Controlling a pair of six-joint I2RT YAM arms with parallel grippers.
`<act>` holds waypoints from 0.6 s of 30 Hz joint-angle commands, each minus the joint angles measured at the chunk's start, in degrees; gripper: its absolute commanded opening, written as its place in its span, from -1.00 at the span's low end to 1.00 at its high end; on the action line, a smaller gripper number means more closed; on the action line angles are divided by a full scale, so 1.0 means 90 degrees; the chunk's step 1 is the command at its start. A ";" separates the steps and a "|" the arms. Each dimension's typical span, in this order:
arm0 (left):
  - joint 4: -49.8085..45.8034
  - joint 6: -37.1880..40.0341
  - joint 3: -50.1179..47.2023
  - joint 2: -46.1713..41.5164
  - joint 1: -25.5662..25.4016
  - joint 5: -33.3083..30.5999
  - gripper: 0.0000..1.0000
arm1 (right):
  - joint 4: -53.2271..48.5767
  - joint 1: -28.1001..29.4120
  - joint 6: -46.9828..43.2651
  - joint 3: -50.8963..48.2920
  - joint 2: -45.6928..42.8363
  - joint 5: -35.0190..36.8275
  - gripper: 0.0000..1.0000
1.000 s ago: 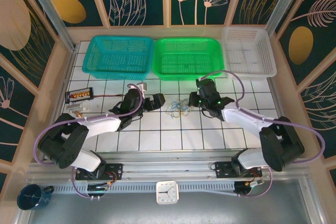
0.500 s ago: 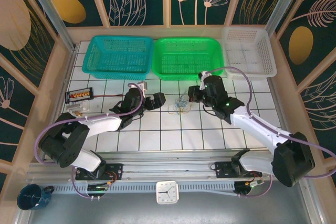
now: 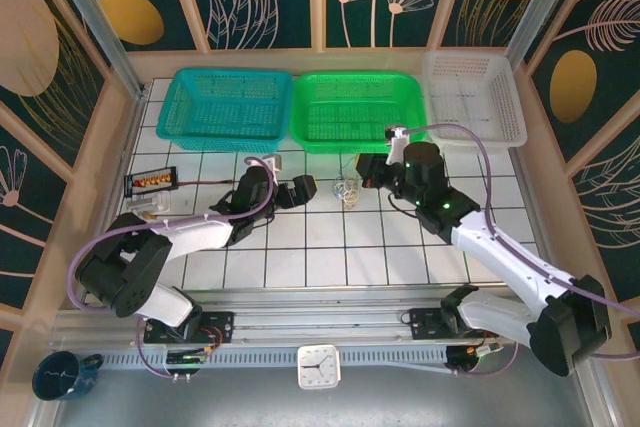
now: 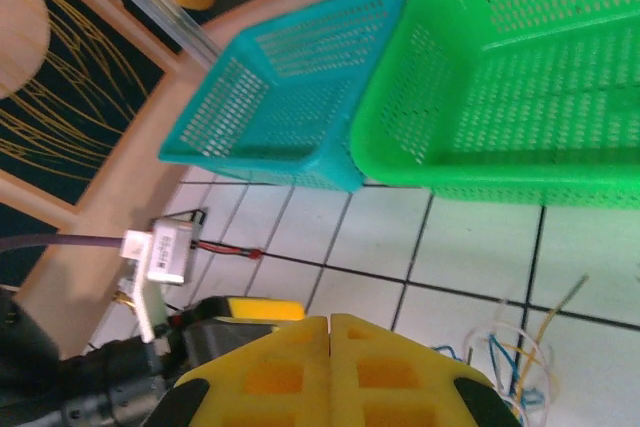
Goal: Untangle the cables
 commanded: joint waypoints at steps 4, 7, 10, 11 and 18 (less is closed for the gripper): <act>-0.0071 0.0048 0.0181 0.0007 -0.0016 -0.0058 0.98 | 0.0958 0.0025 -0.0027 -0.0093 -0.0224 -0.0290 -1.00; -0.0143 0.0101 0.0185 -0.0067 -0.0018 -0.0107 0.98 | 0.1263 0.0026 0.0059 -0.0250 -0.0287 -0.0375 -1.00; -0.0221 0.0154 0.0201 -0.0143 -0.0016 -0.0185 0.98 | 0.1370 0.0036 0.0047 -0.0257 -0.0367 -0.0353 -1.00; -0.0239 0.0166 0.0196 -0.0165 -0.0014 -0.0194 0.98 | 0.1399 0.0035 0.0015 -0.0257 -0.0378 -0.0340 -1.00; -0.0395 0.0236 0.0280 -0.0315 -0.0013 -0.0265 0.98 | 0.1323 0.0015 -0.0169 -0.0243 0.0008 -0.0460 -1.00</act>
